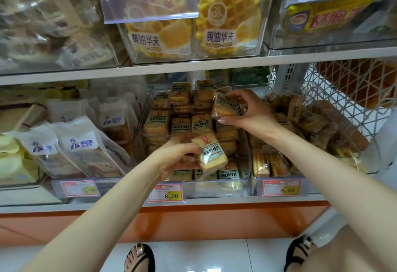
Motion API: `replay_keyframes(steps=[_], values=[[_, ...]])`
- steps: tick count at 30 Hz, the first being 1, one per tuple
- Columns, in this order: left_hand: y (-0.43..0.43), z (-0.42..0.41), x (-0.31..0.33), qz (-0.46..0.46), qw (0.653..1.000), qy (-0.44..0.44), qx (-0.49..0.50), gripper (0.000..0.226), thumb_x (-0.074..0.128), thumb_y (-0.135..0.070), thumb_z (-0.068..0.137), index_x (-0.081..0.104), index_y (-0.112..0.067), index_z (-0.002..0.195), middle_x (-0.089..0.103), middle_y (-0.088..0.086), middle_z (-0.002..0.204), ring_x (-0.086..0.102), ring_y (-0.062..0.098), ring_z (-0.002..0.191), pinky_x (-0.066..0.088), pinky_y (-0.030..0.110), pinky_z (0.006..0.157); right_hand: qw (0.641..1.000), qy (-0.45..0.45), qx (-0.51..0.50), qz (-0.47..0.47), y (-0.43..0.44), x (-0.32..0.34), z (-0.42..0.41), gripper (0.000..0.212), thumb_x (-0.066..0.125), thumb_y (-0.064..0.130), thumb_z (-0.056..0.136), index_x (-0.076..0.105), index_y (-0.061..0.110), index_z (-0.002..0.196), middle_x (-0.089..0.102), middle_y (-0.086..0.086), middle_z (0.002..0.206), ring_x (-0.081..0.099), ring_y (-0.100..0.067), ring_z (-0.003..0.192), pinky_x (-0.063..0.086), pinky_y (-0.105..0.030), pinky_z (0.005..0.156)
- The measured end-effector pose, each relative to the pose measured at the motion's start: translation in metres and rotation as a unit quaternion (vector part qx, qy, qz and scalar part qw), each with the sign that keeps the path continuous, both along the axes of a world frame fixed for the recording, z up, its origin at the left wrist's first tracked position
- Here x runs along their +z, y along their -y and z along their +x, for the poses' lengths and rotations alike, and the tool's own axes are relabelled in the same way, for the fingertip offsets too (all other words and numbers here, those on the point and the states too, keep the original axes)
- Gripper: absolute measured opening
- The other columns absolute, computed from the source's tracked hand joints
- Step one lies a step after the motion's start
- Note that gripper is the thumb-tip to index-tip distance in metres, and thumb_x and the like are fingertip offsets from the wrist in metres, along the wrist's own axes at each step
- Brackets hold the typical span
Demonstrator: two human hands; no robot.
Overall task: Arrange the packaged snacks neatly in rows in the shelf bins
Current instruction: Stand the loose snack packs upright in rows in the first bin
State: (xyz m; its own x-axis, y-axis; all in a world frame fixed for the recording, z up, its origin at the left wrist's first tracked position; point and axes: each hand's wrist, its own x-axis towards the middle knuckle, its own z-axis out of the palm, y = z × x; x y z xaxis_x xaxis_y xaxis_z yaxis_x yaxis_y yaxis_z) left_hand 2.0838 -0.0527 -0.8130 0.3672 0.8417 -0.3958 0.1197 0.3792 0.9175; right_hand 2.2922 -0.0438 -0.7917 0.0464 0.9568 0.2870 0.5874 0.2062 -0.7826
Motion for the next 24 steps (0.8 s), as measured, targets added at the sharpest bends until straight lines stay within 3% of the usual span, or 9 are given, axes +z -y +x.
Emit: replay_keyframes(steps=[6,8,10,11,12,14,17,21,24], values=[[0.002,0.04,-0.025,0.042,0.995,-0.08,-0.034,0.034,0.071,-0.007,0.078,0.058,0.0,0.109,0.069,0.013,0.101,0.067,0.02,0.085,0.055,0.031,0.082,1.0,-0.007,-0.003,-0.011,0.002,-0.004,0.008,0.057,0.082,0.03,0.067,0.052,0.028,0.116,0.051,0.006,0.126,0.045,-0.005,0.109,0.032,-0.019,0.087],[0.003,0.048,-0.031,0.119,0.976,-0.181,-0.037,0.042,0.074,-0.017,0.077,0.058,-0.002,0.114,0.067,0.013,0.106,0.066,0.022,0.089,0.055,0.034,0.083,1.0,-0.003,-0.003,-0.015,0.003,-0.005,0.011,0.058,0.082,0.029,0.067,0.053,0.027,0.117,0.051,0.006,0.125,0.045,-0.005,0.109,0.032,-0.021,0.089],[0.006,0.052,-0.033,0.291,0.863,-0.408,-0.065,0.044,0.071,-0.03,0.079,0.058,-0.01,0.116,0.063,0.009,0.112,0.062,0.026,0.099,0.051,0.035,0.084,1.0,-0.004,-0.004,-0.015,0.005,-0.005,0.014,0.057,0.081,0.029,0.068,0.052,0.027,0.117,0.051,0.007,0.124,0.045,-0.005,0.108,0.033,-0.022,0.09],[0.011,0.054,-0.031,0.354,0.8,-0.48,-0.069,0.046,0.069,-0.033,0.08,0.055,-0.013,0.12,0.06,0.008,0.114,0.059,0.028,0.103,0.048,0.035,0.083,1.0,-0.007,-0.005,-0.016,0.006,-0.004,0.015,0.056,0.081,0.03,0.068,0.052,0.028,0.116,0.05,0.008,0.122,0.046,-0.005,0.108,0.035,-0.023,0.09],[0.014,0.055,-0.03,0.384,0.765,-0.513,-0.069,0.048,0.066,-0.034,0.082,0.05,-0.015,0.124,0.058,0.008,0.115,0.058,0.03,0.104,0.046,0.036,0.082,1.0,-0.012,-0.006,-0.017,0.007,-0.004,0.017,0.056,0.081,0.03,0.068,0.052,0.028,0.116,0.05,0.009,0.121,0.047,-0.006,0.108,0.038,-0.025,0.09],[0.016,0.056,-0.03,0.411,0.753,-0.508,-0.072,0.042,0.063,-0.031,0.084,0.049,-0.018,0.122,0.058,0.006,0.115,0.057,0.029,0.105,0.046,0.036,0.079,1.0,-0.025,-0.009,-0.016,0.008,-0.003,0.019,0.056,0.081,0.03,0.068,0.053,0.028,0.117,0.05,0.011,0.118,0.05,-0.009,0.109,0.043,-0.029,0.091],[0.014,0.053,-0.034,0.427,0.747,-0.488,-0.145,0.022,0.057,-0.024,0.088,0.064,-0.02,0.109,0.063,0.005,0.111,0.058,0.028,0.104,0.048,0.034,0.081,1.0,-0.024,-0.011,-0.01,0.01,-0.001,0.02,0.057,0.08,0.03,0.068,0.053,0.025,0.118,0.05,0.01,0.119,0.047,-0.006,0.108,0.036,-0.019,0.086],[0.011,0.043,-0.033,0.405,0.749,-0.474,-0.225,0.02,0.051,-0.023,0.09,0.068,-0.02,0.099,0.065,0.007,0.107,0.056,0.029,0.103,0.048,0.033,0.078,1.0,-0.018,-0.007,-0.012,0.01,-0.003,0.018,0.057,0.08,0.03,0.068,0.054,0.026,0.118,0.051,0.009,0.12,0.047,-0.007,0.11,0.036,-0.024,0.092],[0.002,0.026,-0.015,0.461,0.753,-0.456,-0.114,0.023,0.05,-0.023,0.091,0.065,-0.026,0.107,0.062,0.0,0.114,0.057,0.022,0.104,0.049,0.033,0.082,1.0,0.005,-0.013,-0.012,0.006,-0.006,0.014,0.057,0.082,0.031,0.067,0.053,0.028,0.117,0.051,0.009,0.122,0.046,-0.008,0.112,0.035,-0.026,0.094]])
